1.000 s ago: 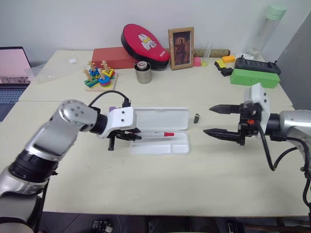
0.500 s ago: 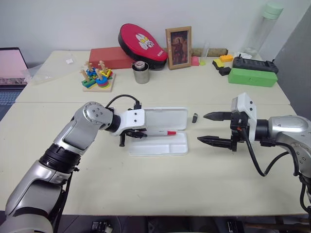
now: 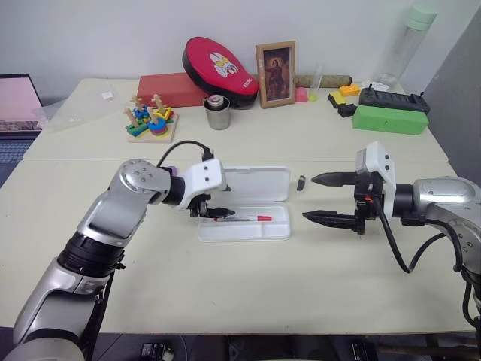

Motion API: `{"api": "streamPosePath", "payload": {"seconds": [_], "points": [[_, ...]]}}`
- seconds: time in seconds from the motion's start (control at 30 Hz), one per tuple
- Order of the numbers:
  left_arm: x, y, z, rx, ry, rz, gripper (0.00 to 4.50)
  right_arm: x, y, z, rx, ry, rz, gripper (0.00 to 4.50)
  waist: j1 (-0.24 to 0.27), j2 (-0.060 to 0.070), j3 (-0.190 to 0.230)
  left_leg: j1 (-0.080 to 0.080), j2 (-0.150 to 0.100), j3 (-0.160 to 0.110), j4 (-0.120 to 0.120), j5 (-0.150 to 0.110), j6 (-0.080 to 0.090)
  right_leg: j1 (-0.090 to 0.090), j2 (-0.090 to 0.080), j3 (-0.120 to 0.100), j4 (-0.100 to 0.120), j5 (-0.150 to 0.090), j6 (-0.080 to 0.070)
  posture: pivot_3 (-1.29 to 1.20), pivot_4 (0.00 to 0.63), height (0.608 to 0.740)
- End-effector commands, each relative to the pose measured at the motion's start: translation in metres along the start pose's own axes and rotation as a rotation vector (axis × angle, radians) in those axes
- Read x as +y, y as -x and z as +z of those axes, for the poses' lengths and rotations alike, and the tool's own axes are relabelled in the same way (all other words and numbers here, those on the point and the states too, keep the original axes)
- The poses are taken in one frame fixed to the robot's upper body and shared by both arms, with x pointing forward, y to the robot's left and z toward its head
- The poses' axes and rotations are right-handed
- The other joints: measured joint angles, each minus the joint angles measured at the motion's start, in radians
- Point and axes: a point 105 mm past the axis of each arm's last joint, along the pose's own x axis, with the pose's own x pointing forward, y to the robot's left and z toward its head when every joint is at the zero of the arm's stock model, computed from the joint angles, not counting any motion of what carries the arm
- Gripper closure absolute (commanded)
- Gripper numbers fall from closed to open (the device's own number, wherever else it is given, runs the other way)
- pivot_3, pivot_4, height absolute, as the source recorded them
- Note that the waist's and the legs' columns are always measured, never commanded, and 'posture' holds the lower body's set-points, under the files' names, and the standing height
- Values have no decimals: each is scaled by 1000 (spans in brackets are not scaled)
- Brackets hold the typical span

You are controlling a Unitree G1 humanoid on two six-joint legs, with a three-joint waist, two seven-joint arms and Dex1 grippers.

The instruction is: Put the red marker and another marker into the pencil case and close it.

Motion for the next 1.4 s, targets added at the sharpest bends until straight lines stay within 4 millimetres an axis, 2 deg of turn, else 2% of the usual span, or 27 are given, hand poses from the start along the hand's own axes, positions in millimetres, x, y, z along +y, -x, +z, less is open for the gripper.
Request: {"api": "streamPosePath", "payload": {"seconds": [0.03,0.1,0.17,0.23,0.27,0.33,0.4,0.5,0.57,0.67,0.73,0.83,1.1,1.33,1.4], "points": [[41,39,49,-223,87,357,365,-1,4,23,-76,48,13,0,0,0,0,0,0,-1,0,0,0,1,0,-1,0,0,0,0,150,740],[61,56,53,-263,141,556,37,-4,4,31,-104,61,14,0,0,0,0,1,0,-1,0,0,0,2,0,-1,0,0,0,0,150,740],[80,76,53,-311,223,773,37,-10,1,40,-131,86,3,0,-2,0,0,1,0,-1,0,0,0,2,0,-1,0,0,0,0,150,740],[92,94,43,-337,348,966,37,-16,-3,51,-161,115,-1,0,-4,0,0,2,0,-1,1,0,0,2,0,-1,0,0,0,0,150,740],[94,100,32,-304,387,1049,37,-17,-4,56,-178,125,6,0,-4,0,0,2,0,-1,1,0,0,1,0,-1,0,0,0,0,150,740],[92,107,-3,-199,466,1198,37,-19,-9,69,-219,145,19,0,-8,0,0,2,0,-1,1,1,-2,1,0,0,0,0,0,0,150,740],[86,108,-26,-143,546,1251,37,-21,-13,75,-234,156,24,0,-10,0,-1,2,0,-1,0,2,-3,1,0,0,-1,0,0,0,150,740],[79,108,-55,-26,572,1308,37,-22,-15,79,-243,170,32,0,-5,-1,-1,1,0,-1,0,2,-3,1,0,-1,-1,0,0,0,150,740],[72,103,-74,39,608,1296,37,-22,-16,82,-254,175,41,0,-1,-1,-1,1,0,-1,0,2,-4,0,0,-1,-1,0,0,0,150,740],[61,84,-102,140,626,1225,37,-20,-20,86,-265,182,58,0,3,-1,-1,1,0,-1,0,2,-4,0,0,-1,0,0,0,0,150,740],[56,73,-113,163,630,1184,37,-19,-21,87,-270,183,66,0,4,-1,-1,1,-1,-1,0,2,-4,1,0,0,0,0,0,0,150,740],[51,60,-121,178,640,1136,37,-18,-22,87,-274,182,70,0,5,-1,-1,1,-1,-1,0,2,-4,1,0,-1,0,0,0,0,150,740],[43,47,-137,214,676,1097,37,-17,-20,87,-271,180,73,0,0,-1,-1,1,-1,-1,0,2,-4,1,0,0,0,0,0,0,150,740],[22,38,-150,279,745,1047,37,-17,-19,86,-263,177,77,0,1,-1,-1,1,-1,-1,0,2,-3,1,0,0,0,0,0,0,150,740],[18,38,-150,284,762,1043,378,-17,-19,85,-260,177,80,0,1,-1,-1,1,-1,-1,0,2,-3,1,0,0,0,0,0,0,150,740]]}}
